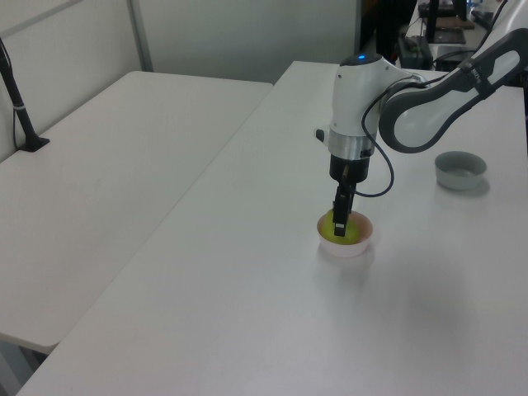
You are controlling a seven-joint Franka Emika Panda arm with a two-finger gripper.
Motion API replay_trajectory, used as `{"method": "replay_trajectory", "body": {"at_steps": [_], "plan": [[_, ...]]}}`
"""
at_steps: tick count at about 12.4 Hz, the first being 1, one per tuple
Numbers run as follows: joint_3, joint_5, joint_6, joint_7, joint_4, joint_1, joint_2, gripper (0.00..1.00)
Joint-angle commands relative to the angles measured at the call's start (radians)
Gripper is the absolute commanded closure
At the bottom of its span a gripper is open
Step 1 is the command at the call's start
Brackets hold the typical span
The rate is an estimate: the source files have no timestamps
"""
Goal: Place the pear in the bowl
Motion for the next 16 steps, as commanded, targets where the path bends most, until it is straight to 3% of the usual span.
{"method": "replay_trajectory", "body": {"at_steps": [1,6,10,16], "plan": [[-0.003,-0.029,-0.136,0.082,0.062,-0.013,-0.042,0.0],[-0.003,-0.058,-0.366,0.083,0.142,-0.069,-0.136,0.0],[0.06,-0.064,-0.5,0.082,0.182,-0.229,-0.24,0.0],[0.065,-0.09,-0.652,0.071,0.263,-0.358,-0.309,0.0]]}}
